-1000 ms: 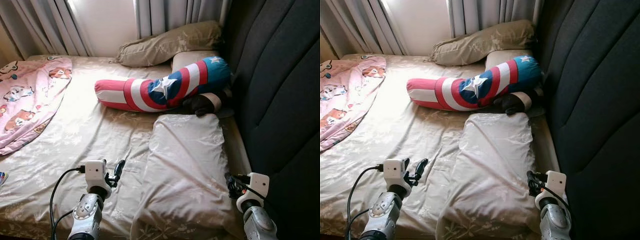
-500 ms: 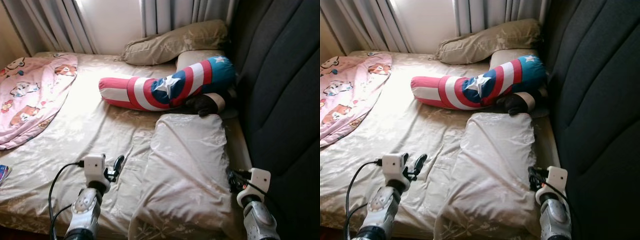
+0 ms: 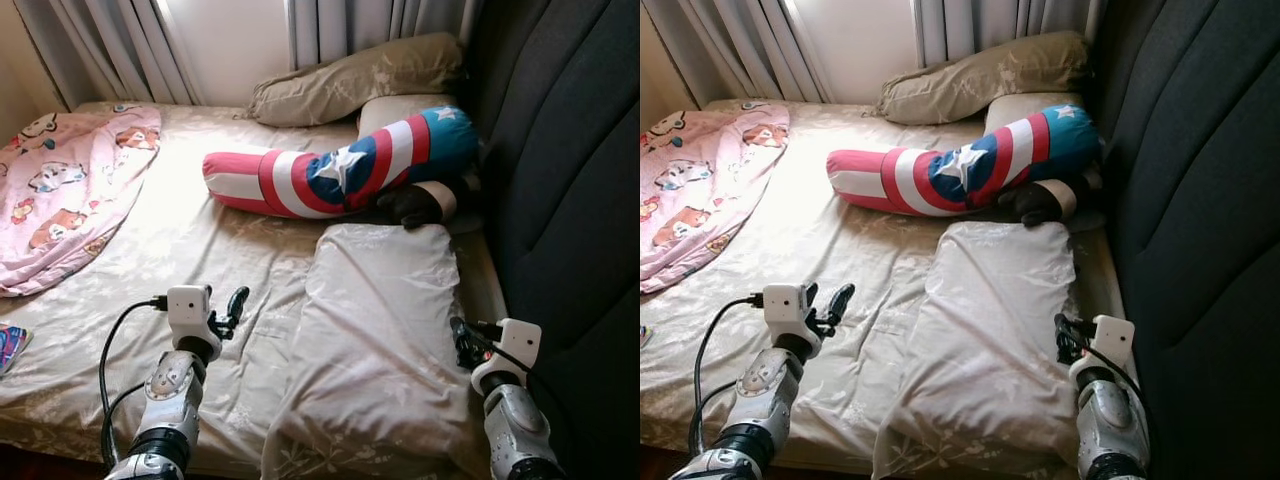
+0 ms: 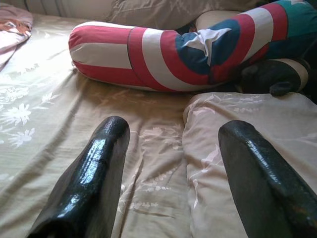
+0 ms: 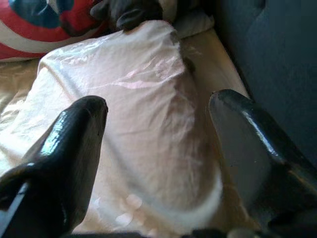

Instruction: Clean up the room

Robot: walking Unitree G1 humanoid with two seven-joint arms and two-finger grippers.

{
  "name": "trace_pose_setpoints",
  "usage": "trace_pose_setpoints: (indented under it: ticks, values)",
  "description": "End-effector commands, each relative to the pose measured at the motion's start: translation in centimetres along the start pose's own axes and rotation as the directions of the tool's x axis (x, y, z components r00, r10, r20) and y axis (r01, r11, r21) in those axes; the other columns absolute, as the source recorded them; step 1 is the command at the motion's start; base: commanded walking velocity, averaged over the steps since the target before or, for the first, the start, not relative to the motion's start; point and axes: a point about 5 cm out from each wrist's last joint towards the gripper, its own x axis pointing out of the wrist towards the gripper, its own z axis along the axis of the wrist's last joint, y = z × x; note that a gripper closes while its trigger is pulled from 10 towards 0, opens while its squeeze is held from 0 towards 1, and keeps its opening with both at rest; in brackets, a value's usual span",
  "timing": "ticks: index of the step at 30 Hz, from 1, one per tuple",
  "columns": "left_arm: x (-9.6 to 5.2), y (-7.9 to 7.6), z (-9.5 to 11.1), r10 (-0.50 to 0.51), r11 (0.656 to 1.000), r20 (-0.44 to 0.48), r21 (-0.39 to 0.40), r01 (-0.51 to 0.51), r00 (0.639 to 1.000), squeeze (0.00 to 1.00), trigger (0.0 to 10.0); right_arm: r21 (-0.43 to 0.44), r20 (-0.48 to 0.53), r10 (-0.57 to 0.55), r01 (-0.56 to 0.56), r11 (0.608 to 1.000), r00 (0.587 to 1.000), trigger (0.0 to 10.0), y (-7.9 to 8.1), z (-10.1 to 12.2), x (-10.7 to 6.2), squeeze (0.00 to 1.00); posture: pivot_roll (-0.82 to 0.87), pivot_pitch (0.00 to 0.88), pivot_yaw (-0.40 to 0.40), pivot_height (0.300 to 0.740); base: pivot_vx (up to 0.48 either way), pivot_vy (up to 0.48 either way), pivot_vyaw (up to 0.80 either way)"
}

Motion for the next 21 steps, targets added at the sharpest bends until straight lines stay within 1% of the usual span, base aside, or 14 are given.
trace_pose_setpoints:
  ticks: [1,5,8,12,15,16,18,19,21]
  values:
    - [0.5,-0.4,0.4,-0.007,1.0,0.01,-0.021,0.008,1.0,0.0,10.0,-0.003,0.05,-0.029,0.029,1.0,0.998,10.0,-0.8,1.2,0.3,0.0,-0.1,0.079,0.041,0.74,0.0,0.0,0.0]
    - [0.8,-0.4,0.6,0.002,1.0,0.014,-0.027,-0.002,1.0,0.0,10.0,0.019,0.071,-0.062,0.061,0.998,0.996,10.0,-1.2,1.8,0.5,0.0,-0.11,0.069,0.041,0.74,0.0,0.0,0.0]
    - [0.8,-0.1,0.8,0.015,0.999,0.024,-0.037,-0.014,1.0,0.0,10.0,0.036,0.088,-0.071,0.068,0.997,0.994,10.0,-1.0,2.1,0.6,0.0,-0.11,0.073,0.011,0.74,0.0,0.0,0.0]
    - [0.5,0.3,0.6,0.019,0.999,0.023,-0.037,-0.019,1.0,0.0,10.0,0.035,0.06,-0.057,0.055,0.998,0.997,10.0,-0.7,1.4,0.4,0.0,-0.1,0.078,-0.014,0.74,0.0,0.0,0.0]
    - [-0.1,0.2,-0.1,0.016,0.999,0.015,-0.036,-0.015,1.0,0.0,10.0,0.034,0.054,-0.04,0.038,0.999,0.998,10.0,-0.5,0.9,0.0,0.0,-0.12,0.098,-0.014,0.74,0.0,0.0,-0.76]
    - [-0.5,-0.1,-0.6,0.013,0.999,0.002,-0.038,-0.013,1.0,0.0,10.0,0.021,0.05,-0.023,0.022,1.0,0.999,10.0,-0.4,0.4,-0.3,0.0,-0.13,0.105,-0.01,0.74,0.0,0.0,-0.78]
    - [-0.8,-0.4,-1.0,0.009,0.999,-0.008,-0.037,-0.009,1.0,0.0,10.0,0.012,0.05,-0.015,0.014,1.0,0.999,10.0,-0.3,0.0,-0.8,0.0,-0.14,0.11,-0.006,0.74,0.0,0.0,-0.78]
    - [-1.1,-0.4,-1.3,0.021,0.999,-0.013,-0.043,-0.021,1.0,0.0,10.0,0.021,0.061,-0.026,0.025,0.999,0.998,10.0,-0.4,-0.2,-1.1,0.0,-0.17,0.12,0.009,0.74,0.0,0.0,0.0]
    - [-1.3,-0.4,-1.5,0.033,0.998,-0.017,-0.046,-0.034,0.999,0.0,10.0,0.018,0.069,-0.035,0.034,0.999,0.997,10.0,-0.5,-0.3,-1.3,0.0,-0.18,0.124,0.014,0.74,0.0,0.0,0.0]
